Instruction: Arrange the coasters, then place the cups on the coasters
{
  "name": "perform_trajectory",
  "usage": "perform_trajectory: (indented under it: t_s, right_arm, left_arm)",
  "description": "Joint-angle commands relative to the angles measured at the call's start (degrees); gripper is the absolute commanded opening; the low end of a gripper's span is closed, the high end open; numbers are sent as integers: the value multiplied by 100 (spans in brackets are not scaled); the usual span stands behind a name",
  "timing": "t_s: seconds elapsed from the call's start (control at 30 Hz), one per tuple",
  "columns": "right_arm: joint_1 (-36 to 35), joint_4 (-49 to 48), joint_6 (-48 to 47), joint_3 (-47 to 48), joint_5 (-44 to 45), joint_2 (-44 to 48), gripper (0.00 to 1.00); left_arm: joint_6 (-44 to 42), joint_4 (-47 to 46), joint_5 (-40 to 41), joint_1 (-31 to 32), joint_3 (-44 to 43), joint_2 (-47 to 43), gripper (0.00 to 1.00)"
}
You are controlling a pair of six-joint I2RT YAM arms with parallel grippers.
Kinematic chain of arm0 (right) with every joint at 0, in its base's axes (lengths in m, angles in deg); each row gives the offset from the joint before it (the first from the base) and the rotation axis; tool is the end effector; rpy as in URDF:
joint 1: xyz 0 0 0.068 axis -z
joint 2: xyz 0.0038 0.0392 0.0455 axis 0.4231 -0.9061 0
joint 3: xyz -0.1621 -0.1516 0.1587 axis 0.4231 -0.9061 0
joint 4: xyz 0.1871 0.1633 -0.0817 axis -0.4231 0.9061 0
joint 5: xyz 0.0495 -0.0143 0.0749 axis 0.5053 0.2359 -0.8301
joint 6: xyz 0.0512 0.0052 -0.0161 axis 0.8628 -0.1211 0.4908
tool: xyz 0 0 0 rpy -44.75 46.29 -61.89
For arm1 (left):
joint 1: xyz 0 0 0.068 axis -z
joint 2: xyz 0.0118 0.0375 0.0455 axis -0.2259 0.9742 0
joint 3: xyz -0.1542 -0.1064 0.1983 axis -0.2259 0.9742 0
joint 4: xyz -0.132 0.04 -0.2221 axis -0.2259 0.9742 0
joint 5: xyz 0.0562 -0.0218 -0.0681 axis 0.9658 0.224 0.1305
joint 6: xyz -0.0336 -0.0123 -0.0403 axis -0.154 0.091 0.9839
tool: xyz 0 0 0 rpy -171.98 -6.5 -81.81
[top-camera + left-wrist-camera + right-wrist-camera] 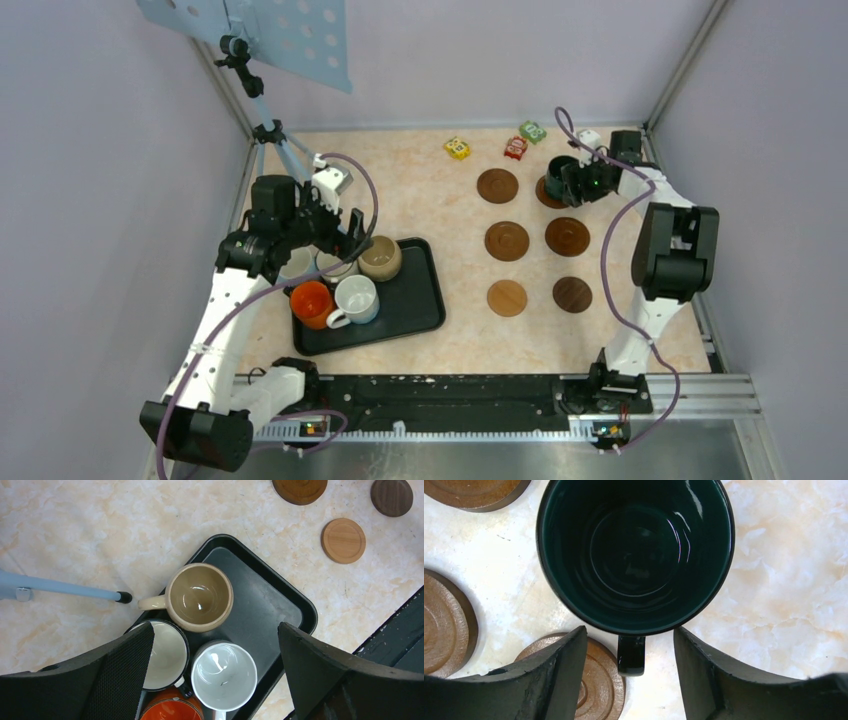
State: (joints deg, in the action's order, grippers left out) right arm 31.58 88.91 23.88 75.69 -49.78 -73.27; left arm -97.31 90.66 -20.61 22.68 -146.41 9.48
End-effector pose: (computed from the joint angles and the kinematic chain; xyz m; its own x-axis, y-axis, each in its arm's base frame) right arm 0.4170 -0.0348 0.2046 -0.6452 -0.3622 -0.6727 -0.4687 0.8830 -0.0259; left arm 0.1993 -0.0507 0.3561 -0.4706 0.2551 -0.8447 0.6215 0.7753 -0.1121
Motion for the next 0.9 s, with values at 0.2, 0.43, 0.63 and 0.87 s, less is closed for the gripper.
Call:
perform_trajectory:
  t_s: [0.2,0.43,0.63,0.87]
  right_arm:
    - [-47,601,109,766,-453,857,69]
    - [-559,883,226,772,-632,1296,69]
    - [-882,926,506,652,-866,1454,69]
    - [-892,989,439,394,-845,1588,69]
  left_arm:
    - [-416,123,21,-31,-136,318,99]
    - [-409,128,489,-30,-158,765,99]
    - [323,-540,783,-22,-171,1330,99]
    - [1677,-980,1840,-14,-434,2010,99]
